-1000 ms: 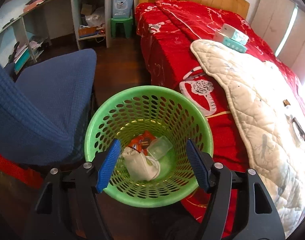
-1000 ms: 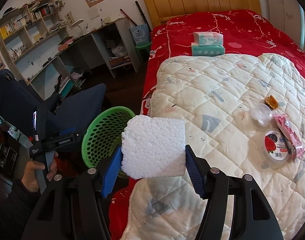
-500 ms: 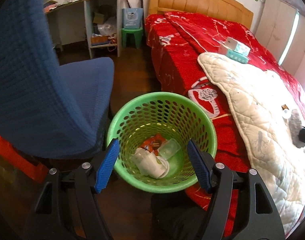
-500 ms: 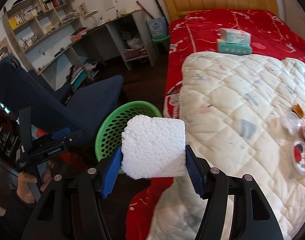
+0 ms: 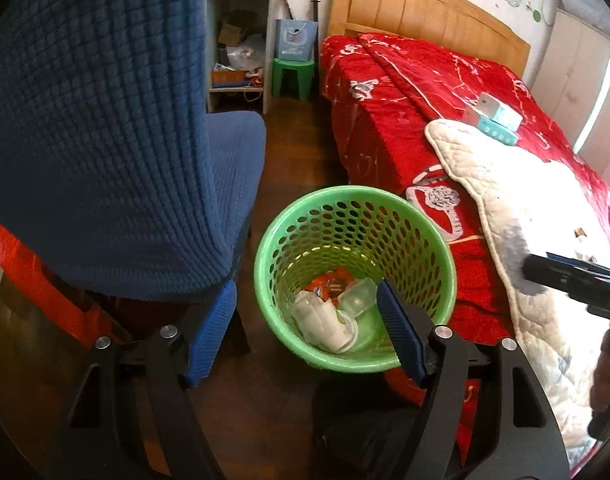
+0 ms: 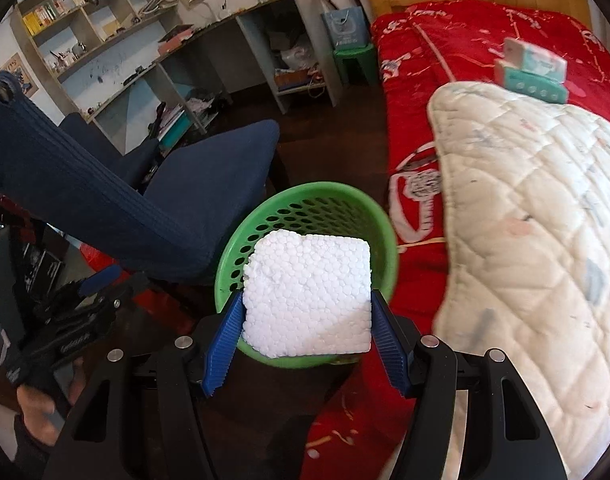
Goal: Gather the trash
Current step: 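Open the left tool to drop the clear box while the right tool drops the foam block in, then move both tools back over the quilt toward the pink wrapper, then grasp the pink snack wrapper with the right tool while the left tool grasps the clear plastic cup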
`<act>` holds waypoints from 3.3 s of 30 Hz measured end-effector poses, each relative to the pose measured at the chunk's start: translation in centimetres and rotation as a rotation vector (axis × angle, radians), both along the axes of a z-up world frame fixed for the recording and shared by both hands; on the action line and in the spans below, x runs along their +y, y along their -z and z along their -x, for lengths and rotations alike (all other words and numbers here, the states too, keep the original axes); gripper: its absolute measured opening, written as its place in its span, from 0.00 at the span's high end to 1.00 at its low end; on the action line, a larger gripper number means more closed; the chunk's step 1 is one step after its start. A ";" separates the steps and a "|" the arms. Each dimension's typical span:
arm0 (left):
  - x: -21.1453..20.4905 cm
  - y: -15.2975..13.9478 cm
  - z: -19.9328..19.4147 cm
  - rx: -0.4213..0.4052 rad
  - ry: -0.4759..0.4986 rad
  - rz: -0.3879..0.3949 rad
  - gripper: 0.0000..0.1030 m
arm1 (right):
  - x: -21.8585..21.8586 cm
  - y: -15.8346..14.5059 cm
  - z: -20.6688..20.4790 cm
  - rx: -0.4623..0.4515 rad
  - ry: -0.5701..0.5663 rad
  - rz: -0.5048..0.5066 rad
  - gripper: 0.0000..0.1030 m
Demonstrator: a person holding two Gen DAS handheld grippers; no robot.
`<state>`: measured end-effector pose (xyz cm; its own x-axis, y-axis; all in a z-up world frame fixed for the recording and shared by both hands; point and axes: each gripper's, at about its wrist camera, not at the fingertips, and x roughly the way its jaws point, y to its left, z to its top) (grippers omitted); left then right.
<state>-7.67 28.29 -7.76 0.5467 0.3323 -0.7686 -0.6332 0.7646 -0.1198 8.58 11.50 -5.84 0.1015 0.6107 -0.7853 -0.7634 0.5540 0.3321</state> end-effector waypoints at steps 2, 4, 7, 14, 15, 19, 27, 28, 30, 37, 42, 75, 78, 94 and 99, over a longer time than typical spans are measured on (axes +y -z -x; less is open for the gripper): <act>0.2 0.2 0.2 0.000 -0.006 0.009 0.30 | 1.2 0.6 0.0 0.012 -0.006 0.007 0.41; 0.4 0.4 0.4 0.000 -0.014 0.016 0.30 | 2.4 1.2 -0.1 0.022 -0.010 0.012 0.41; 0.6 0.7 0.6 -0.002 -0.020 0.025 0.30 | 3.7 1.9 -0.1 0.042 -0.011 0.009 0.38; 0.4 0.7 0.5 -0.002 -0.018 0.030 0.30 | 4.4 2.6 -0.2 0.070 0.003 -0.009 0.30; 0.3 0.6 0.5 -0.004 -0.016 0.030 0.30 | 4.1 2.4 -0.1 0.062 0.002 -0.007 0.30; -0.3 0.3 0.0 -0.012 -0.001 0.024 0.30 | 2.1 1.5 -0.2 0.042 0.008 -0.011 0.28; -2.8 -0.6 -1.9 -0.016 0.061 0.010 0.29 | -4.2 -0.5 -1.6 -0.014 0.079 -0.010 0.24; -3.2 -0.7 -2.2 -0.017 0.071 0.007 0.29 | -5.2 -0.8 -2.0 -0.021 0.094 -0.010 0.24; -3.8 -0.9 -2.7 -0.019 0.086 0.002 0.28 | -7.0 -1.2 -2.7 -0.035 0.122 -0.007 0.23; -5.9 -1.6 -4.7 -0.015 0.144 0.000 0.28 | -14.1 -2.5 -5.9 -0.092 0.235 0.020 0.22; -7.7 -1.8 -6.4 -0.006 0.187 -0.008 0.27 | -19.7 -2.5 -8.5 -0.127 0.329 0.067 0.21; -16.4 0.1 -17.5 0.057 0.369 0.030 0.23 | -33.0 5.3 -25.6 -0.071 0.468 0.280 0.16; -17.3 0.2 -18.6 0.056 0.393 0.035 0.23 | -33.3 5.7 -26.1 -0.049 0.467 0.264 0.17; -23.7 -0.2 -24.7 0.065 0.567 -0.016 0.23 | -33.9 6.1 -26.7 -0.051 0.484 0.260 0.33; -26.2 -0.6 -27.0 0.044 0.640 -0.025 0.23 | -35.2 5.2 -26.1 -0.067 0.514 0.238 0.36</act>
<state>19.34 2.14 -7.20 0.6114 -0.0312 -0.7907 -0.0541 0.9952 -0.0811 34.72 -23.73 -11.03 0.3936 0.2767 -0.8767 -0.3911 0.9134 0.1127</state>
